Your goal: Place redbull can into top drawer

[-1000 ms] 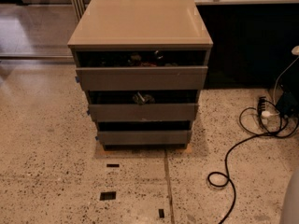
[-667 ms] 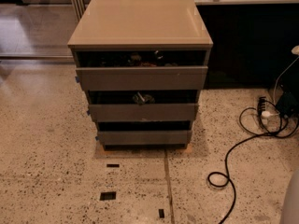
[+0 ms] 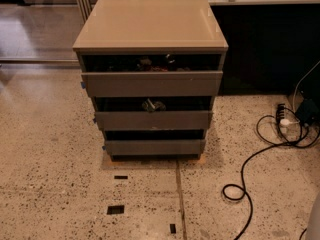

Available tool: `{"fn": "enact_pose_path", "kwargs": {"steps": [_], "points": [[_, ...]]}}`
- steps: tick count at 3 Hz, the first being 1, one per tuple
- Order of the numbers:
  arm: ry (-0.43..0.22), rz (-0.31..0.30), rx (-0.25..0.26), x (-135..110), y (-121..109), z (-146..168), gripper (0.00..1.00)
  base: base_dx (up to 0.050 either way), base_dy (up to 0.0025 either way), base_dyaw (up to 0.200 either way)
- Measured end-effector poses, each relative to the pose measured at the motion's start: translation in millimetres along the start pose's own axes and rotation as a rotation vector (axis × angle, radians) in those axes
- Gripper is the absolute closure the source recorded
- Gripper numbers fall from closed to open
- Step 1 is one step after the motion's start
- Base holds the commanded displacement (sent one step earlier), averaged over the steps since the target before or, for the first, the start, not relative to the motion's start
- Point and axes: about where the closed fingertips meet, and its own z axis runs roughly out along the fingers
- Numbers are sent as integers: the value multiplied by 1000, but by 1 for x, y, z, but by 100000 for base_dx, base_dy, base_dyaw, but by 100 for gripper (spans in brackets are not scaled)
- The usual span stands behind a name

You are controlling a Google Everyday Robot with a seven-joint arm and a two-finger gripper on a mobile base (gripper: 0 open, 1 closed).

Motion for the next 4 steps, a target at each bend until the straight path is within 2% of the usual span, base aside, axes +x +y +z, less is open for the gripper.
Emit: {"fn": "enact_pose_path", "kwargs": {"steps": [1,2,3,4], "points": [[-40,130,5,-15,-25,-2,0,0,0,0],[-70,196,-3,-27,-45,-11,0,0,0,0],[-70,196,-3,-27,-45,-11,0,0,0,0],[-52,193,12,-17,-23,2,0,0,0,0]]}}
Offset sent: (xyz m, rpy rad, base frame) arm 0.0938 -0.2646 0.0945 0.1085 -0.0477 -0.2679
